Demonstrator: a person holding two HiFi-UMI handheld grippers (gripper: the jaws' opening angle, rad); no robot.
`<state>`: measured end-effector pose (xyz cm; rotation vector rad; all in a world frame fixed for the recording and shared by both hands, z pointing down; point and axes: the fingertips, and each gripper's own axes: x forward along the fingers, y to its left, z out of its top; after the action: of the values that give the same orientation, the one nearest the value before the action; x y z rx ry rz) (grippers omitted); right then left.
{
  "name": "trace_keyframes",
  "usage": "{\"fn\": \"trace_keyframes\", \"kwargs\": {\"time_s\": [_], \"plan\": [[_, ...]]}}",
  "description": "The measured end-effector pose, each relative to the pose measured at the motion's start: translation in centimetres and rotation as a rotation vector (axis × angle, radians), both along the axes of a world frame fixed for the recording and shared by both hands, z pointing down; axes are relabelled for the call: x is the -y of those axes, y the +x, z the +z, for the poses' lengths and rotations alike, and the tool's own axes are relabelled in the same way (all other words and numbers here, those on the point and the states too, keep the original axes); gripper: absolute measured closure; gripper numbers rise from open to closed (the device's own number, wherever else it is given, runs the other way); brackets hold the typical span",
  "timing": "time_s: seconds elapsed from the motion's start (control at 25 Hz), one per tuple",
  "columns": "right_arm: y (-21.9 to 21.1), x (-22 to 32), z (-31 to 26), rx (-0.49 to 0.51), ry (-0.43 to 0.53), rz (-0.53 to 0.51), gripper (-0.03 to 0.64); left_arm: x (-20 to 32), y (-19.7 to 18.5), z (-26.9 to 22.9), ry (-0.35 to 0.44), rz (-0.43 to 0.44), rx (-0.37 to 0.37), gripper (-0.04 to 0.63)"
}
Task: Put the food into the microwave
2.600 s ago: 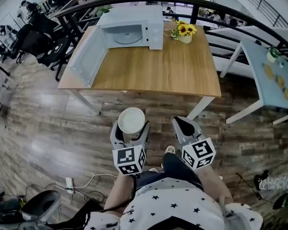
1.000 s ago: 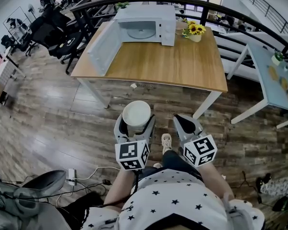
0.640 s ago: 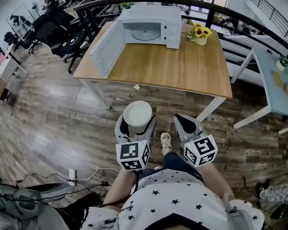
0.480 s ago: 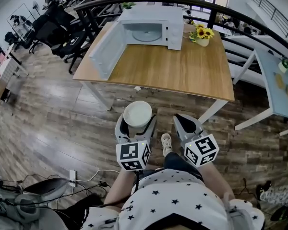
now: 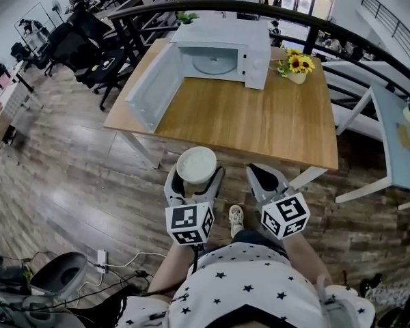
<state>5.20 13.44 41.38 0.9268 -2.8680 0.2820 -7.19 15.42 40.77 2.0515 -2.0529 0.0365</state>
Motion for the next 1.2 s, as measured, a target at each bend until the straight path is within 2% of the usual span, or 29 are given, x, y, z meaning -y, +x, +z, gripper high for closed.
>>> {"fn": "trace_keyframes", "kwargs": {"time_s": [0.64, 1.2], "plan": [[-2.4, 12.9, -1.2, 0.003, 0.013, -0.057, 0.611, 11.9, -2.1, -1.1, -0.005, -0.065, 0.004, 0.137], [-3.2, 20.4, -0.8, -0.014, 0.021, -0.124, 0.611, 18.5, -2.9, -1.0, 0.003, -0.132, -0.001, 0.137]]}}
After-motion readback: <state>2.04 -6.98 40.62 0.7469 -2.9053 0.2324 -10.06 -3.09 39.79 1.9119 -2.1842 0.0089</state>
